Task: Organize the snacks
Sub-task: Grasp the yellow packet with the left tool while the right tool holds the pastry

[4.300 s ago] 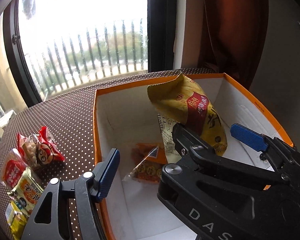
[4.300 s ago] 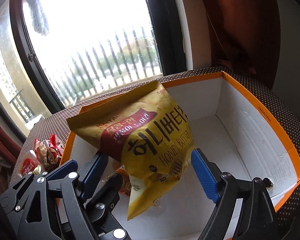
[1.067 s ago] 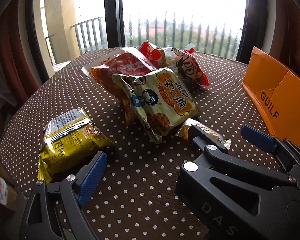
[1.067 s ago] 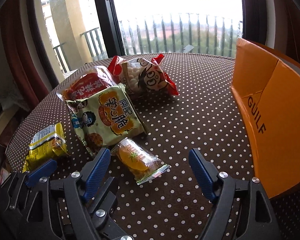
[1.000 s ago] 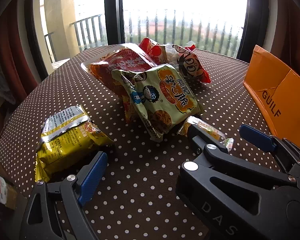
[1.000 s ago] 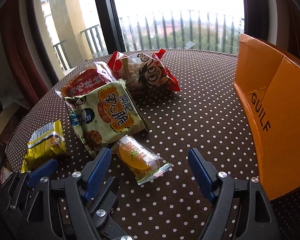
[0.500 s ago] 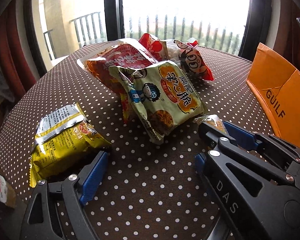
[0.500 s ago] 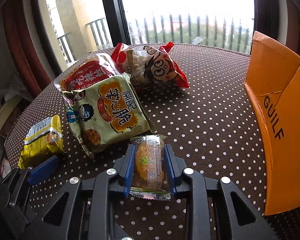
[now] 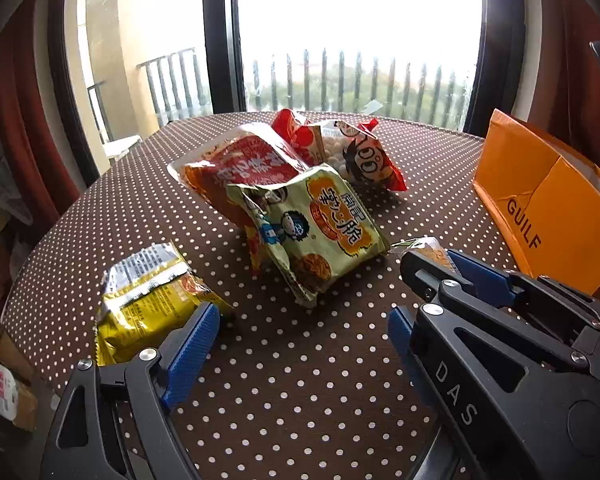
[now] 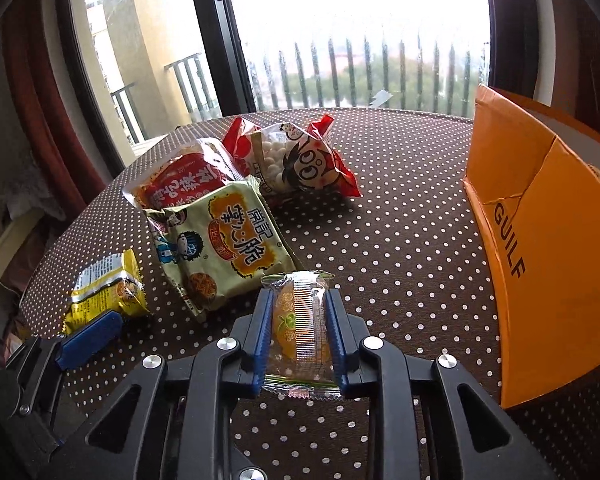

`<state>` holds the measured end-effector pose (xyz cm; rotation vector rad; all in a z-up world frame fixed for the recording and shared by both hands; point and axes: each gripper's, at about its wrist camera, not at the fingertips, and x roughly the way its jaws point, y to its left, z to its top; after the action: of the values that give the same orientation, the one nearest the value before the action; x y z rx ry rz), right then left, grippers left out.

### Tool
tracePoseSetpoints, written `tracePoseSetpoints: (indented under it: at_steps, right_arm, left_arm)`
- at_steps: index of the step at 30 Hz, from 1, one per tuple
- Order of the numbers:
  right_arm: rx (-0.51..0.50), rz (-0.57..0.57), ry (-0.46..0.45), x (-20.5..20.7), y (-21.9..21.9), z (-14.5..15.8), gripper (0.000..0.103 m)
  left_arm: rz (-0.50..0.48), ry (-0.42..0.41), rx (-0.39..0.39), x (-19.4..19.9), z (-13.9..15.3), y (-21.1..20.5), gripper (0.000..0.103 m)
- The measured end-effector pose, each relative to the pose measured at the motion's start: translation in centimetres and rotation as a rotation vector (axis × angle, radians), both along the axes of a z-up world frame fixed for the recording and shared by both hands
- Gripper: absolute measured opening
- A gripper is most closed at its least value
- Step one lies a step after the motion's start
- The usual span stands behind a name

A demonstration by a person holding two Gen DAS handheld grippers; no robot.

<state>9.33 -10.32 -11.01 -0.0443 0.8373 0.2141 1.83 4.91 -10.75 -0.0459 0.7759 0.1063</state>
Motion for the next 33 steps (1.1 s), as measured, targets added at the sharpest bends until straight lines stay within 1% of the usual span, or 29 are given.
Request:
tracePoseSetpoints:
  at_steps: [5, 9, 12, 17, 24, 33]
  right_arm:
    - [0.000, 0.000, -0.033, -0.3, 1.4, 1.3, 0.028]
    - [0.012, -0.007, -0.038, 0.1, 2.3, 1.7, 0.028]
    - [0.007, -0.006, -0.046, 0.5, 3.4, 1.9, 0.028]
    - [-0.009, 0.013, -0.067, 0.9, 5.3, 2.3, 0.028]
    - [-0.017, 0.030, -0.052, 1.6, 7.4, 1.5, 0.028]
    - [-0.067, 0.036, -0.018, 1.9, 9.3, -0.3, 0.028]
  left_arm:
    - [0.001, -0.023, -0.002, -0.1, 1.2, 1.3, 0.089]
    - [-0.008, -0.029, 0.016, 0.4, 2.0, 2.3, 0.090]
    - [-0.005, -0.038, 0.029, 0.6, 2.5, 3.2, 0.093]
    - [0.021, -0.049, 0.029, 0.7, 2.9, 5.0, 0.099]
    - [0.054, -0.020, 0.032, 1.5, 2.1, 7.4, 0.102]
    - [0.089, 0.061, 0.004, 3.1, -0.5, 9.7, 0.102]
